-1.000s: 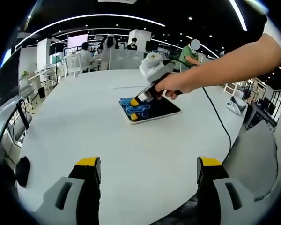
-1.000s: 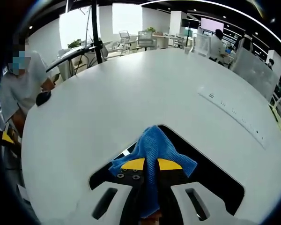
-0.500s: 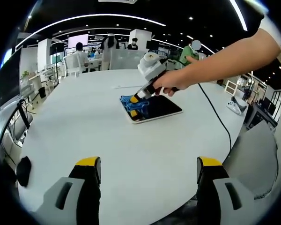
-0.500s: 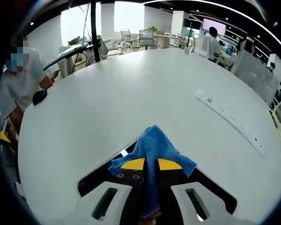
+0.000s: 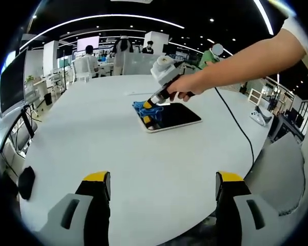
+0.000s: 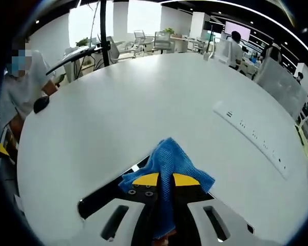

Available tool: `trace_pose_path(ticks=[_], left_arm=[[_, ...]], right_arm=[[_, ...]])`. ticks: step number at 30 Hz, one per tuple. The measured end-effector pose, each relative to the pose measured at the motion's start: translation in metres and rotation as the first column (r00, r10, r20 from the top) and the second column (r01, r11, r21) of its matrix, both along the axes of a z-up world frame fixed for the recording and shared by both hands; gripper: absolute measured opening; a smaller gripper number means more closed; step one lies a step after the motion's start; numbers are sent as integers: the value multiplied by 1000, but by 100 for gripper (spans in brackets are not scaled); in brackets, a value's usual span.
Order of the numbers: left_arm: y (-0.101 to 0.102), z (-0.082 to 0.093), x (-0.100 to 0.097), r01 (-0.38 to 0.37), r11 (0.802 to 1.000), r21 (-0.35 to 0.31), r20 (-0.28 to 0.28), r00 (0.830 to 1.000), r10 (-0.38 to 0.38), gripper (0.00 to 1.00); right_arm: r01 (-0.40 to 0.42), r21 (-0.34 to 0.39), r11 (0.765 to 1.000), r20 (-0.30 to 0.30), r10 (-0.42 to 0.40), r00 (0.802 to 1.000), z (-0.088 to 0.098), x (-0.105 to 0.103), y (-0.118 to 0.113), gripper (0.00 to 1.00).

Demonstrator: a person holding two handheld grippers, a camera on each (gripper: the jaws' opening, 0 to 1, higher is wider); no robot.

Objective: Wipe the mirror surface with the cleaning cloth until all visible marks leave the cleaned area.

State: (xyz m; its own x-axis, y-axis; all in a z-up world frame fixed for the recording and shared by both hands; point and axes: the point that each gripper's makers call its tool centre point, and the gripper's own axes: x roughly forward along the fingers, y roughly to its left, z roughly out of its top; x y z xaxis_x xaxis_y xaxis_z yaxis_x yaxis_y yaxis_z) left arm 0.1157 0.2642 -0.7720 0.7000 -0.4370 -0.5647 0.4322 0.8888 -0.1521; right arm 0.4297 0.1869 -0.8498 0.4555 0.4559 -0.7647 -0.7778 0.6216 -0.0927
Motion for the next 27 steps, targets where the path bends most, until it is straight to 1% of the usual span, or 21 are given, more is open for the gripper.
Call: trace_pose_path(ticks=[8, 11, 15, 17, 18, 21, 23, 27], left_arm=[[3, -2, -4, -13, 1000, -3, -5, 1000, 13, 85], [4, -2, -6, -15, 1000, -4, -7, 1000, 15, 85], [4, -3, -6, -19, 1000, -7, -8, 1000, 19, 85], [3, -3, -5, -18, 1000, -8, -6, 1000, 18, 85], [3, -2, -5, -18, 1000, -9, -5, 1000, 18, 85], [4, -1, -4, -22, 1000, -10, -3, 1000, 22, 85], [5, -1, -4, -22, 1000, -7, -1, 1000, 22, 85], [6, -1, -4, -25, 1000, -7, -1, 1000, 25, 85]], right_arm=[[-2, 0, 1000, -4, 2, 1000, 0, 4, 2, 4], [-32, -5, 999, 11, 32, 999, 0, 4, 3, 3], [-16, 0, 1000, 7, 16, 1000, -1, 6, 3, 3], [-21, 4, 1000, 3, 21, 1000, -1, 4, 6, 3], [-23, -8, 1000, 9, 23, 1000, -1, 4, 6, 3], [-28, -6, 1000, 7, 28, 1000, -1, 4, 6, 3], [-29, -10, 1000, 7, 29, 1000, -3, 7, 8, 3], [-31, -9, 999, 5, 31, 1000, -2, 5, 9, 3]])
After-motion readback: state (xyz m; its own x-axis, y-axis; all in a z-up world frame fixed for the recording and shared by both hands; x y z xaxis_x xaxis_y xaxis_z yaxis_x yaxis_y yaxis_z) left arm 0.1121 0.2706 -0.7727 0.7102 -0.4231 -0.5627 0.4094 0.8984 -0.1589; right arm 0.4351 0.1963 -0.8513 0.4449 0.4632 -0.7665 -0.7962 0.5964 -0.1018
